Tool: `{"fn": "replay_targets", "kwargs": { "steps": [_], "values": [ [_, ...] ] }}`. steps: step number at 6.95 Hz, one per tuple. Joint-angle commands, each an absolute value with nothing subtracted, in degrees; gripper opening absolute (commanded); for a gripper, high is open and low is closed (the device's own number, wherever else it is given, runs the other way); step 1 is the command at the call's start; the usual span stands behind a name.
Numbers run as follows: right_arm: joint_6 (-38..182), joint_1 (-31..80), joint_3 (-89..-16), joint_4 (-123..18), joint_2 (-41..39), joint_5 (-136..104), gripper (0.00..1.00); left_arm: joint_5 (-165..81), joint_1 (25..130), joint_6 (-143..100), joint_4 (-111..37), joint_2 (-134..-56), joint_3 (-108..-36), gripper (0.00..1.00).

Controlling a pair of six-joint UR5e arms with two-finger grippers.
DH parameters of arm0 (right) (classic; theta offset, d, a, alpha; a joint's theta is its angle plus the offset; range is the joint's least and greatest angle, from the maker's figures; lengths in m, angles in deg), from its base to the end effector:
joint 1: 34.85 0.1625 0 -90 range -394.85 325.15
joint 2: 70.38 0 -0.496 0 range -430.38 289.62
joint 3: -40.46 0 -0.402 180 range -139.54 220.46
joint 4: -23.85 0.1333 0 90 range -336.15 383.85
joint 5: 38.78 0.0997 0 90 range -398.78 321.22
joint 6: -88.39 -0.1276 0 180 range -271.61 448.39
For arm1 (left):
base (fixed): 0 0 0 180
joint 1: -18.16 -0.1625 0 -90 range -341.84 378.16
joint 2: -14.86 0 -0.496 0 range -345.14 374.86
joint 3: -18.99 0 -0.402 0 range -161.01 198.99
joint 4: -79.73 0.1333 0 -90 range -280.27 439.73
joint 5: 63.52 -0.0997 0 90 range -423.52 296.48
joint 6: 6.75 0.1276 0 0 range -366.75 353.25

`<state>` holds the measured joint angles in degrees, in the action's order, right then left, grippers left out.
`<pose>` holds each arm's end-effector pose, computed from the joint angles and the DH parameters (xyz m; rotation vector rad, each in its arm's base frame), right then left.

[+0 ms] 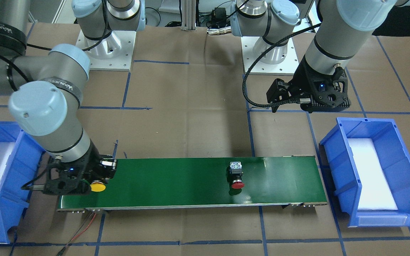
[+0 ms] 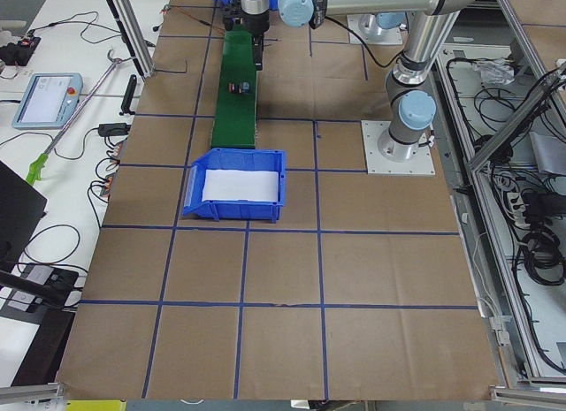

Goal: Transport two buttons from left to right
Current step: 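Grasp the yellow button with the right gripper and lift it, then carry the yellow button into the blue bin beside the right arm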

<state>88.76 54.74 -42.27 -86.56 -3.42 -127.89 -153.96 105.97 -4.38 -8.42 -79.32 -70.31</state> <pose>0.1303 -0.6916 0.3906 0.0001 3.1241 -0.1267 -0.1118 -0.5381 0.5024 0.0051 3.1347 0.0450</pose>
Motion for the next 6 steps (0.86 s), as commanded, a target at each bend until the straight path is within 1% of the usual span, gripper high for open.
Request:
{"fn": "replay_targets", "kwargs": {
  "steps": [1, 2, 4, 5, 6],
  "values": [
    [98.00, 45.27, -31.83, -77.45, -3.14, -127.82, 0.05, -153.96, 105.96, -4.38, -8.43, -79.28, -70.31, 1.00],
    [105.11, 40.26, -29.61, -74.79, -3.40, -127.82, 0.05, -153.87, 105.96, -4.38, -8.43, -79.19, -70.40, 1.00],
    [115.06, 31.81, -30.11, -74.77, -3.93, -127.99, 0.05, -153.87, 105.96, -4.38, -8.43, -79.27, -70.31, 1.00],
    [117.54, 29.16, -33.07, -75.55, -3.67, -127.64, 0.05, -153.87, 105.96, -4.38, -8.43, -79.28, -70.31, 1.00],
    [118.00, 27.31, -37.54, -77.65, -3.24, -127.73, 0.04, -153.87, 105.96, -4.38, -8.43, -79.28, -70.14, 1.00]
  ]
}}
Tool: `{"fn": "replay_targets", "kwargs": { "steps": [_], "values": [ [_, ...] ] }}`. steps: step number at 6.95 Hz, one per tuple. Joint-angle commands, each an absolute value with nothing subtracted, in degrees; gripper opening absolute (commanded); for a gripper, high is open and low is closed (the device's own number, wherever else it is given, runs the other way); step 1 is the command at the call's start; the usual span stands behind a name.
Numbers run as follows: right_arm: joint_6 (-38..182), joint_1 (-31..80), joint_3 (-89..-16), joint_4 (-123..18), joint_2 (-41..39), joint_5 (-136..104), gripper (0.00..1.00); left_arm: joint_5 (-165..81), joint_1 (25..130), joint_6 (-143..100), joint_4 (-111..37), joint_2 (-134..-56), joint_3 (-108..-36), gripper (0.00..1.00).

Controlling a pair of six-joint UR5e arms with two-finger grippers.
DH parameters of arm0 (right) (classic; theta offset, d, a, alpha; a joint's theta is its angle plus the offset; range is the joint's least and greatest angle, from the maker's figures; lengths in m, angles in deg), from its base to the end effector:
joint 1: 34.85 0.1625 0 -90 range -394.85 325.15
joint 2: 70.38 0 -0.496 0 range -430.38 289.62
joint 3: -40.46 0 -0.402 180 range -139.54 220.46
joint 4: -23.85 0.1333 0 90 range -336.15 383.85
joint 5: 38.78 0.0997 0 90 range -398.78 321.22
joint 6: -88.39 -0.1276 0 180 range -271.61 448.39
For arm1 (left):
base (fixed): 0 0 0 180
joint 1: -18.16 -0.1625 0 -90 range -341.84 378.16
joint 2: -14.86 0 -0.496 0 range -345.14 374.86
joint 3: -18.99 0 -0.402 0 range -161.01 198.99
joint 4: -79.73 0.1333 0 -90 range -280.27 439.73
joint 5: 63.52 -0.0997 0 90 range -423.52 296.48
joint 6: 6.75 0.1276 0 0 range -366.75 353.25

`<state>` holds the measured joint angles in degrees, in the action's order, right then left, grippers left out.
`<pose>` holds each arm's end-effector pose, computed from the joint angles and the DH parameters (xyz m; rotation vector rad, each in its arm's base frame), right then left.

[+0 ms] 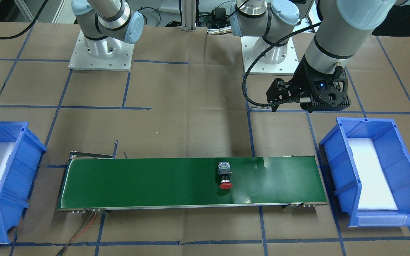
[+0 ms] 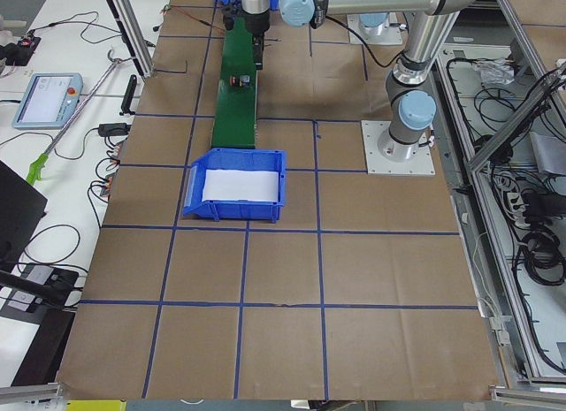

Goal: Transport two buttons from left to right
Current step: 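Carry the yellow button into the blue bin beside the right arm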

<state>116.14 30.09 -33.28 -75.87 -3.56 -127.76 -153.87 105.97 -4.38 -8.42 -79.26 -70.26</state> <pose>-0.1737 -0.6916 0.4475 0.0743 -3.1339 0.0810 -0.1120 -0.5379 0.5034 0.0051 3.1363 0.0420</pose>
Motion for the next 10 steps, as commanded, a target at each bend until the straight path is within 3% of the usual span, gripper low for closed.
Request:
{"fn": "replay_targets", "kwargs": {
  "steps": [1, 4, 8, 9, 10],
  "values": [
    [120.18, 26.33, -41.24, -81.24, -3.23, -127.81, 0.04, -153.87, 105.96, -4.38, -8.43, -79.28, -70.14, 1.00],
    [121.17, 24.31, -53.37, -93.63, -3.32, -127.90, 0.04, -153.87, 105.96, -4.38, -8.43, -79.19, -70.22, 1.00],
    [120.74, 22.46, -57.61, -94.01, -3.67, -127.99, 0.06, -153.87, 105.96, -4.38, -8.43, -79.19, -70.22, 1.00],
    [120.82, 22.37, -58.41, -94.36, -3.76, -127.99, 0.09, -153.87, 105.96, -4.38, -8.43, -79.19, -70.22, 1.00],
    [120.65, 22.37, -58.50, -94.54, -4.02, -127.82, 0.27, -153.87, 105.96, -4.38, -8.43, -79.19, -70.22, 1.00]
  ]
}}
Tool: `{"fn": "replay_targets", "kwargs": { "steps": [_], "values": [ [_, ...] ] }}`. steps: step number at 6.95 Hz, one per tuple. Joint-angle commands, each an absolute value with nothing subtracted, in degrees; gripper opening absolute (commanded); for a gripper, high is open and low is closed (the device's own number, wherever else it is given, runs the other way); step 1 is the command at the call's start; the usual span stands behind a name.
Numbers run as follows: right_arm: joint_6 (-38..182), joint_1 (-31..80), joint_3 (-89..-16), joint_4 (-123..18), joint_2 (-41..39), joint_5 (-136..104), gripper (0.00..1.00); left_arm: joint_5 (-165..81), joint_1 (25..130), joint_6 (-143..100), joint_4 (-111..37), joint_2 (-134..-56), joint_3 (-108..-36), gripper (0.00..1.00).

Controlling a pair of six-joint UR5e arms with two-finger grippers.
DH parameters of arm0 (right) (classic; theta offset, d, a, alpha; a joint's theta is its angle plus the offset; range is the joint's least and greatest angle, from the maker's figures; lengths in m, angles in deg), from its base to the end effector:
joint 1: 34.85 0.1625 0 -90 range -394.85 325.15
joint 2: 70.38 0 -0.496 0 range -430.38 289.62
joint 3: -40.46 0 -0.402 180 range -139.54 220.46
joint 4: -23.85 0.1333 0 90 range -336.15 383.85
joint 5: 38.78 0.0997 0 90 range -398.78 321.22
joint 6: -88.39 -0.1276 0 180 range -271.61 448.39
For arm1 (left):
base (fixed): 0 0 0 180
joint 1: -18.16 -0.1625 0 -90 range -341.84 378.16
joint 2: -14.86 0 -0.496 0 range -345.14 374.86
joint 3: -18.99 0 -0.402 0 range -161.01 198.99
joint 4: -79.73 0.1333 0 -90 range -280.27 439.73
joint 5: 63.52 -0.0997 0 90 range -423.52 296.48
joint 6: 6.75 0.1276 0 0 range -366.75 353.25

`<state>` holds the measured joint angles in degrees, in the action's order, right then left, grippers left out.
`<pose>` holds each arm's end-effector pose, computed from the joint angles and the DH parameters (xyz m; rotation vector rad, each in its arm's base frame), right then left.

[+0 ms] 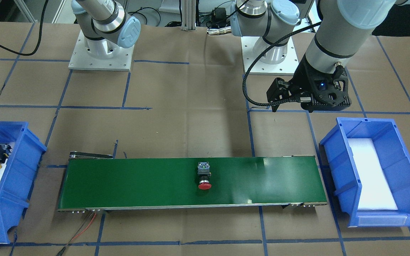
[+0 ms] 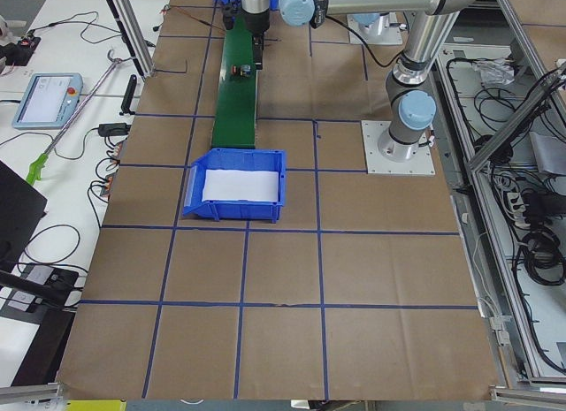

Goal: Transport two buttons from left to right
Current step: 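Carry the yellow button into the blue bin beside the right arm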

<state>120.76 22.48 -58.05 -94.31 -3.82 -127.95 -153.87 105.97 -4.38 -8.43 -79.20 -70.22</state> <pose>-0.2260 -0.6028 0.2709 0.0088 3.0929 0.0742 -0.1121 -0.5376 0.5043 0.0050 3.1362 0.0395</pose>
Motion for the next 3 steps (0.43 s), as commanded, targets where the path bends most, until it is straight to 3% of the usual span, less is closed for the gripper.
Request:
{"fn": "replay_targets", "kwargs": {
  "steps": [1, 3],
  "values": [
    [120.30, 22.37, -58.42, -94.54, -4.37, -127.29, 0.78, -153.87, 105.96, -4.38, -8.43, -79.19, -70.22, 1.00],
    [120.38, 22.37, -57.72, -94.54, -4.37, -127.03, 0.87, -153.87, 105.96, -4.29, -8.43, -79.19, -70.14, 1.00]
  ]
}}
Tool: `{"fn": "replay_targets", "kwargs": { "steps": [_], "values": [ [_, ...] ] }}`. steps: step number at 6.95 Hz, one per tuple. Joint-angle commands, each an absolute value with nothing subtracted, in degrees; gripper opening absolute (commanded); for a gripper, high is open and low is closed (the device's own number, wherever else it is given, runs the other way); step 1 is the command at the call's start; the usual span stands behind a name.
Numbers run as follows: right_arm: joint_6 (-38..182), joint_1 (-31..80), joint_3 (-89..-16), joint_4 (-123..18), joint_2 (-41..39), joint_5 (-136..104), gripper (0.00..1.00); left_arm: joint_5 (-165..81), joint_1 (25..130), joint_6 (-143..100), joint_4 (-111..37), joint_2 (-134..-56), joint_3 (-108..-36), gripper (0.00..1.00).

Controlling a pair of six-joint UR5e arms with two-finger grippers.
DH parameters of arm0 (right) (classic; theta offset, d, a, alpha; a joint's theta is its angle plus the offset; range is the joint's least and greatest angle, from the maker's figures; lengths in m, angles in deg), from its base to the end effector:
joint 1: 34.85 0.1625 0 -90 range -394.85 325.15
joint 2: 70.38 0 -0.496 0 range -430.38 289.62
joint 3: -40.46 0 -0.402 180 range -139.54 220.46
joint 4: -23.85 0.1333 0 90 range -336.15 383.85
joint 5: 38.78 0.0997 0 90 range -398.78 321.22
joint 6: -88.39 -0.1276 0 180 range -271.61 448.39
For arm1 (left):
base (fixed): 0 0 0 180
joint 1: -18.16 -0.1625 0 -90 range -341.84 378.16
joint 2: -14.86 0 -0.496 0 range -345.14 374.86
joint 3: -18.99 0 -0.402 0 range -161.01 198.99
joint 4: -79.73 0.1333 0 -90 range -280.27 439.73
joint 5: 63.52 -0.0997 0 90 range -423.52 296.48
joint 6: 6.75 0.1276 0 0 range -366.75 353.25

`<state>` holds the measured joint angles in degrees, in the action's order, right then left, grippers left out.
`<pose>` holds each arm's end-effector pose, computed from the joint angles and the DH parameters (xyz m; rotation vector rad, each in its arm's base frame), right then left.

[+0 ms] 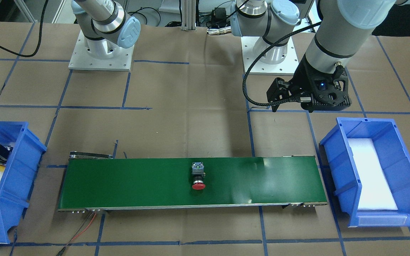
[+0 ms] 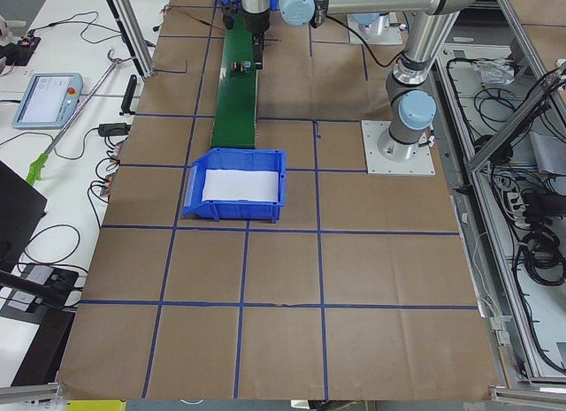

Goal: Transport two buttons from left to right
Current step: 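Release the yellow button in the bin and raise the right gripper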

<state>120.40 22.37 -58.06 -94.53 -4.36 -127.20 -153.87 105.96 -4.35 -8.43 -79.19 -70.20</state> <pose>-0.2266 -0.6045 0.2653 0.0222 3.0789 0.0708 -0.1120 -0.5376 0.5045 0.0056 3.1362 0.0387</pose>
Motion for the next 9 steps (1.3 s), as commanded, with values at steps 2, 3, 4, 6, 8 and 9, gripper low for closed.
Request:
{"fn": "replay_targets", "kwargs": {
  "steps": [2, 3, 4, 6, 8, 9],
  "values": [
    [120.21, 22.54, -55.79, -94.02, -2.54, -127.81, 0.91, -153.87, 105.96, -4.29, -8.43, -79.19, -70.14, 1.00],
    [120.03, 22.63, -53.60, -93.75, -1.48, -127.82, 0.99, -153.87, 105.96, -4.29, -8.43, -79.19, -70.05, 1.00],
    [120.12, 22.89, -51.58, -93.49, -0.69, -127.47, 0.99, -153.87, 105.96, -4.29, -8.43, -79.45, -69.44, 1.00],
    [117.68, 24.37, -44.83, -84.07, 2.03, -127.11, 1.00, -153.79, 105.96, -4.20, -8.43, -79.54, -69.35, 1.00],
    [109.60, 29.89, -40.41, -76.90, 2.74, -127.99, 1.00, -153.87, 105.96, -4.20, -8.43, -79.19, -69.78, 1.00],
    [106.44, 32.88, -40.40, -76.53, 4.05, -127.99, 1.00, -153.79, 105.88, -3.94, -8.43, -79.27, -69.61, 1.00]
  ]
}}
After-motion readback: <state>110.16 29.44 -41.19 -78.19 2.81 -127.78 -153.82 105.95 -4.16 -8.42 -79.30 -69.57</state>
